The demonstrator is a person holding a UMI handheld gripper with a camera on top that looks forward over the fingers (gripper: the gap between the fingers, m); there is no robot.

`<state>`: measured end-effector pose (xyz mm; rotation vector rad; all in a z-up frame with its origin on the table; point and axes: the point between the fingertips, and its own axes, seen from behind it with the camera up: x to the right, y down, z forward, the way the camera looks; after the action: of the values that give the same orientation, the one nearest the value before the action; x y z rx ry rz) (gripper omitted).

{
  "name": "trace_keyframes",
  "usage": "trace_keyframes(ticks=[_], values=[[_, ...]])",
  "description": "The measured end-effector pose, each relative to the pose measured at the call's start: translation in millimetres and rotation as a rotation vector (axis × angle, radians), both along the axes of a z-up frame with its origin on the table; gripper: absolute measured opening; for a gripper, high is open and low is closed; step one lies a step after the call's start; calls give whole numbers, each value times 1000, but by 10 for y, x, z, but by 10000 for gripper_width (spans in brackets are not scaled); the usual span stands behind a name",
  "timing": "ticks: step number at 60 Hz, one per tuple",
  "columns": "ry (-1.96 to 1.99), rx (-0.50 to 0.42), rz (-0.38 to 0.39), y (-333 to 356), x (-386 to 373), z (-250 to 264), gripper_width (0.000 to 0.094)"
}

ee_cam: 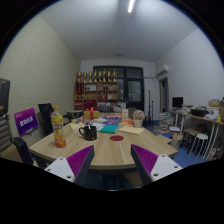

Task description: Pour water

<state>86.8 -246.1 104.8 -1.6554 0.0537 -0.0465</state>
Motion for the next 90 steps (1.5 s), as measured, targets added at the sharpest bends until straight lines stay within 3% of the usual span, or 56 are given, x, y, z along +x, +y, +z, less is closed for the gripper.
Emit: trace_keyframes(ticks=[9, 22, 41, 51, 65, 68, 71, 90], values=[[-4, 17, 12, 70, -39, 31, 817], [27, 35, 144, 142, -473, -21, 823], [3, 30, 282, 1298, -1948, -140, 818], [-31, 24, 281, 1920, -2511, -186, 804], [-26, 31, 229, 2582, -2735, -126, 805], [-30, 27, 229, 2726, -2777, -108, 782], [-39, 21, 236, 2805, -2809, -107, 557], [-134, 11, 359, 2885, -3070, -179, 406]])
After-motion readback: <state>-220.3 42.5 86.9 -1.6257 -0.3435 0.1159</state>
